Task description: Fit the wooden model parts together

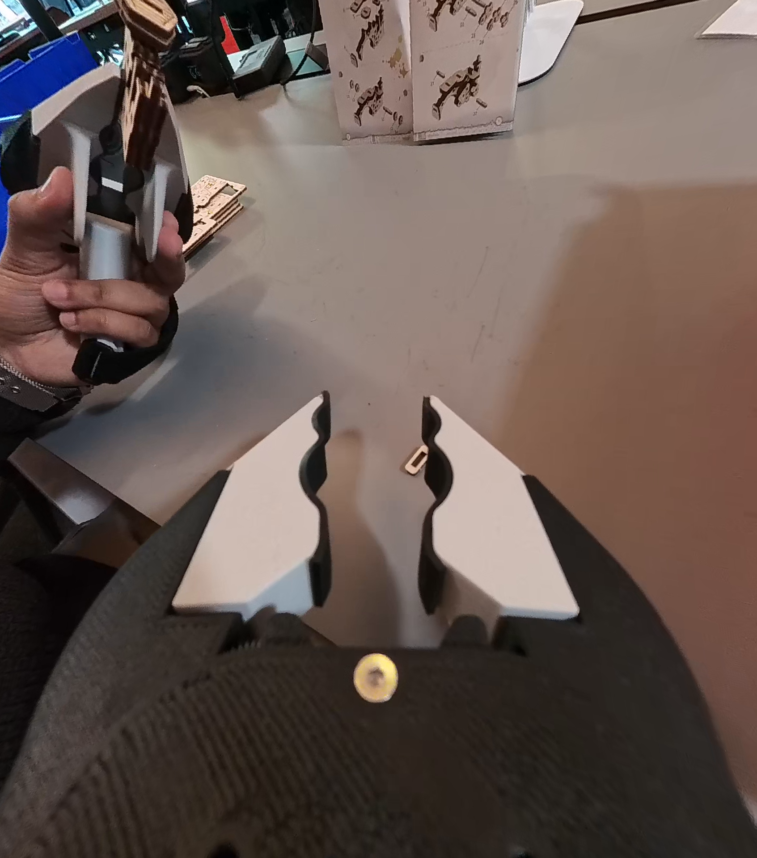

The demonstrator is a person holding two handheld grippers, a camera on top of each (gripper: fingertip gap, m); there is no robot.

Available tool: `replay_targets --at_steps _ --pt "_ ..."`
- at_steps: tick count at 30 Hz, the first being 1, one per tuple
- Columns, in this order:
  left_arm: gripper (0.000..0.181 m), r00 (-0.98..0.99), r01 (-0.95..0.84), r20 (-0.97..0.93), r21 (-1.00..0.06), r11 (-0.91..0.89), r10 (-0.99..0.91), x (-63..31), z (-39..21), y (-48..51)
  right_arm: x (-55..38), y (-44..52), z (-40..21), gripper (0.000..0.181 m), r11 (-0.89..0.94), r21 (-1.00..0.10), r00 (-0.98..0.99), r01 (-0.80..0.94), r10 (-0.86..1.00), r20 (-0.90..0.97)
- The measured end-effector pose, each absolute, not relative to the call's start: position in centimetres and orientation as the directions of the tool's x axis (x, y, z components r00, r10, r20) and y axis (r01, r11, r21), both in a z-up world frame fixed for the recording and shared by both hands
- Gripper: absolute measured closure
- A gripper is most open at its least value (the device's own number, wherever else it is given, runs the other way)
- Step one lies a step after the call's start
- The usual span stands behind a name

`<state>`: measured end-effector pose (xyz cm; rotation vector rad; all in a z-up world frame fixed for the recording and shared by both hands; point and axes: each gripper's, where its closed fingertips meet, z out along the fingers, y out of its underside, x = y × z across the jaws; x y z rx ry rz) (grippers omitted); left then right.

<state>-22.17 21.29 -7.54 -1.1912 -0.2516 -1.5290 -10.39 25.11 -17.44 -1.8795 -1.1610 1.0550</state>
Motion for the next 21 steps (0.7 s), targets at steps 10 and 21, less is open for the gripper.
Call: replay_targets --at_steps 10,21 --pt "0.175 0.137 0.833 0.774 -0.428 -0.351 -0.618 -22.1 -7.5 21.3 -10.3 25.0 -17.3 0.143 -0.369 -0.855 0.274 0.364 0.92 -0.28" --pt "0.175 0.138 0.835 0.773 -0.427 -0.347 -0.619 -22.1 -7.5 21.2 -10.3 25.3 -16.4 0.152 -0.329 -0.884 0.29 0.334 0.928 -0.235"
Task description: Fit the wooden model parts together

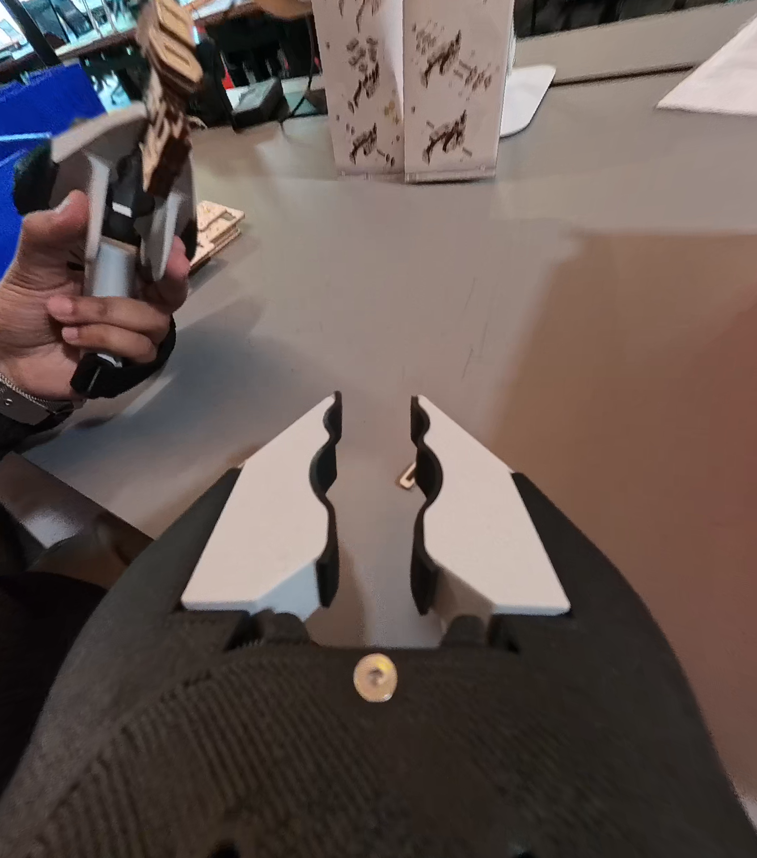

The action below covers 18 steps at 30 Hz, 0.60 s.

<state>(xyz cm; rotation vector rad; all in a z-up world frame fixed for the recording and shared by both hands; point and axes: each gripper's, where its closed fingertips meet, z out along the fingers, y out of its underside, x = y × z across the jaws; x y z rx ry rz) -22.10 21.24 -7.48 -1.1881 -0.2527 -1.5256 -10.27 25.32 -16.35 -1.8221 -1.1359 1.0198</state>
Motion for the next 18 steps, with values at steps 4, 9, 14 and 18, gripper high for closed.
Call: replay_targets --at_steps 4,9,14,18 --pt "0.175 0.136 0.837 0.776 -0.423 -0.347 -0.616 -22.2 -7.6 21.3 -9.9 25.9 -14.8 0.157 -0.279 -0.919 0.309 0.277 0.932 -0.19" --pt "0.175 0.129 0.842 0.779 -0.413 -0.347 -0.613 -22.3 -7.6 21.3 -9.1 26.8 -15.9 0.157 -0.274 -0.9 0.361 0.34 0.921 -0.144" --pt "0.175 0.119 0.845 0.781 -0.404 -0.35 -0.613 -22.3 -7.6 21.3 -8.0 26.8 -16.9 0.158 -0.269 -0.854 0.357 0.444 0.928 -0.106" --pt "0.175 0.113 0.847 0.783 -0.398 -0.352 -0.612 -22.4 -7.6 21.3 -8.0 26.1 -18.2 0.156 -0.212 -0.809 0.314 0.548 0.949 -0.036"
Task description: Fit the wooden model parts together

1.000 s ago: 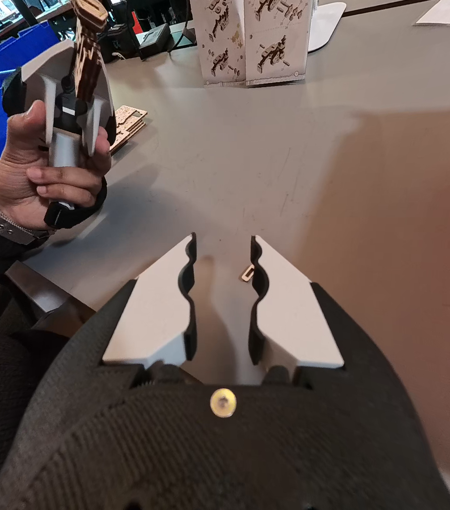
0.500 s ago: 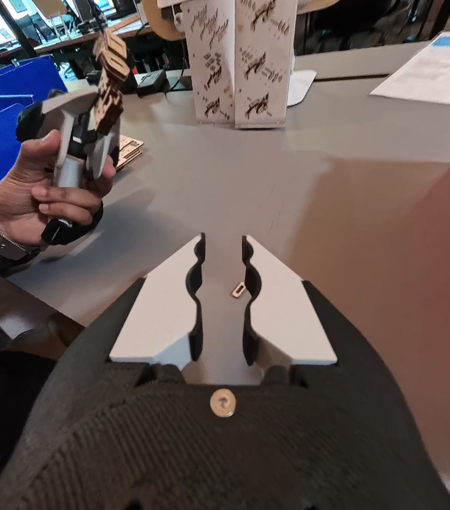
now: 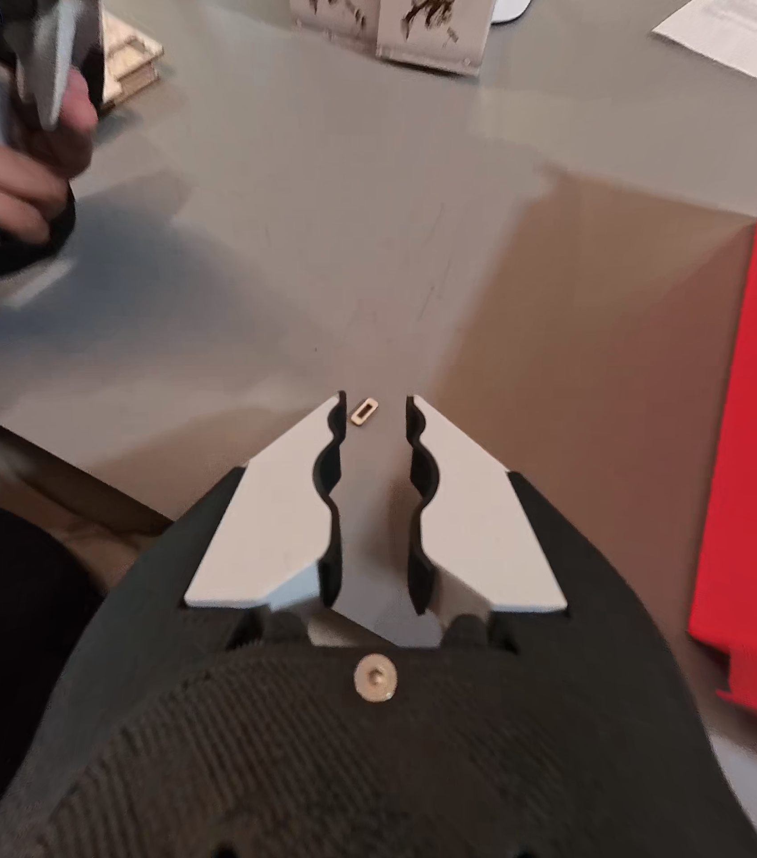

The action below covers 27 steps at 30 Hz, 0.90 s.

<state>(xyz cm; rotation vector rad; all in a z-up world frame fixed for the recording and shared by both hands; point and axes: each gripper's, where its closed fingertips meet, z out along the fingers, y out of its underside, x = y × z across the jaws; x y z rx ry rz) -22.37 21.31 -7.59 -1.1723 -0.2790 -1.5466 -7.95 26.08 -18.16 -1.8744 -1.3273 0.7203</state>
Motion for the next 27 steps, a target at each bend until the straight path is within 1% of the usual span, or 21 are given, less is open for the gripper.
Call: replay_targets --at_steps 2,4,6,8,11,13,18,21,27 --pt "0.175 0.11 0.847 0.783 -0.396 -0.355 -0.612 -22.3 -7.6 21.3 -8.3 25.6 -18.9 0.155 -0.142 -0.789 0.262 0.598 0.965 0.025" --pt "0.174 0.104 0.845 0.784 -0.394 -0.361 -0.612 -22.2 -7.6 21.3 -8.9 24.5 -19.5 0.154 -0.037 -0.771 0.139 0.635 0.988 0.067" --pt "0.175 0.09 0.842 0.786 -0.388 -0.375 -0.612 -22.0 -7.6 21.3 -8.9 24.0 -20.5 0.152 0.079 -0.732 0.013 0.677 0.993 0.12" --pt "0.175 0.076 0.838 0.786 -0.384 -0.388 -0.613 -21.7 -7.6 21.3 -8.7 24.6 -21.2 0.153 0.134 -0.704 -0.032 0.698 0.987 0.156" --pt "0.175 0.118 0.846 0.778 -0.404 -0.348 -0.617 -21.8 -7.5 21.3 -9.1 24.6 -21.1 0.154 0.116 -0.725 -0.085 0.679 0.993 0.08" --pt "0.175 0.126 0.838 0.775 -0.417 -0.352 -0.619 -21.6 -7.6 21.3 -9.3 24.5 -20.9 0.155 0.093 -0.742 -0.114 0.664 0.993 0.022" --pt "0.175 0.111 0.832 0.778 -0.413 -0.37 -0.618 -21.0 -7.7 21.3 -9.4 25.2 -21.1 0.159 0.171 -0.735 -0.193 0.657 0.98 0.055" --pt "0.175 0.099 0.827 0.779 -0.41 -0.384 -0.619 -20.7 -7.7 21.3 -9.5 24.7 -21.4 0.161 0.19 -0.73 -0.255 0.657 0.967 0.022" --pt "0.175 0.073 0.827 0.784 -0.393 -0.401 -0.617 -20.6 -7.8 21.3 -9.6 24.6 -21.7 0.161 0.187 -0.732 -0.268 0.655 0.963 0.006"
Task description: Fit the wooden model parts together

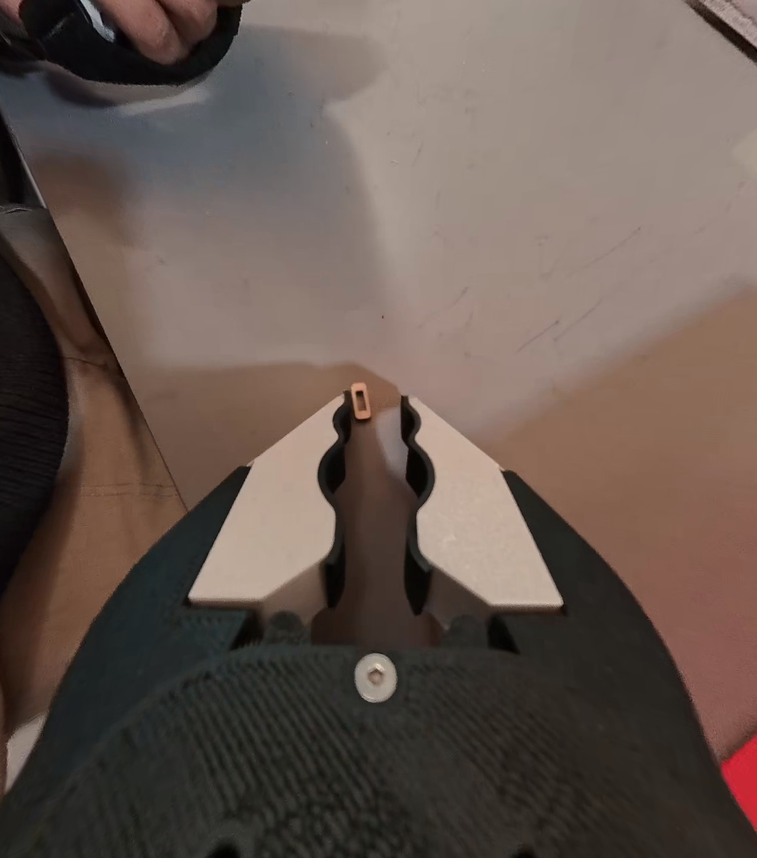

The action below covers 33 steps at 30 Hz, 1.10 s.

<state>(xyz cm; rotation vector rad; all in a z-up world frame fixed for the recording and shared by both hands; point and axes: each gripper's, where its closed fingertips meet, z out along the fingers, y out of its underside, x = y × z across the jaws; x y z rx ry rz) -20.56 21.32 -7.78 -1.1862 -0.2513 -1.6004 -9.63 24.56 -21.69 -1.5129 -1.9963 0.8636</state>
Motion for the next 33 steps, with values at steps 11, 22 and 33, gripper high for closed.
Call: replay_targets --at_steps 11,22,33 --pt "0.175 0.042 0.834 0.788 -0.366 -0.413 -0.614 -20.64 -7.76 21.32 -9.71 25.0 -21.55 0.164 0.169 -0.744 -0.234 0.647 0.972 0.017" --pt "0.175 0.032 0.837 0.79 -0.356 -0.416 -0.612 -20.73 -7.79 21.33 -9.76 24.12 -21.65 0.158 0.11 -0.751 -0.213 0.651 0.976 -0.042" --pt "0.175 0.017 0.843 0.793 -0.339 -0.418 -0.609 -20.89 -7.81 21.34 -9.46 24.38 -21.27 0.157 0.09 -0.765 -0.206 0.638 0.977 -0.056"
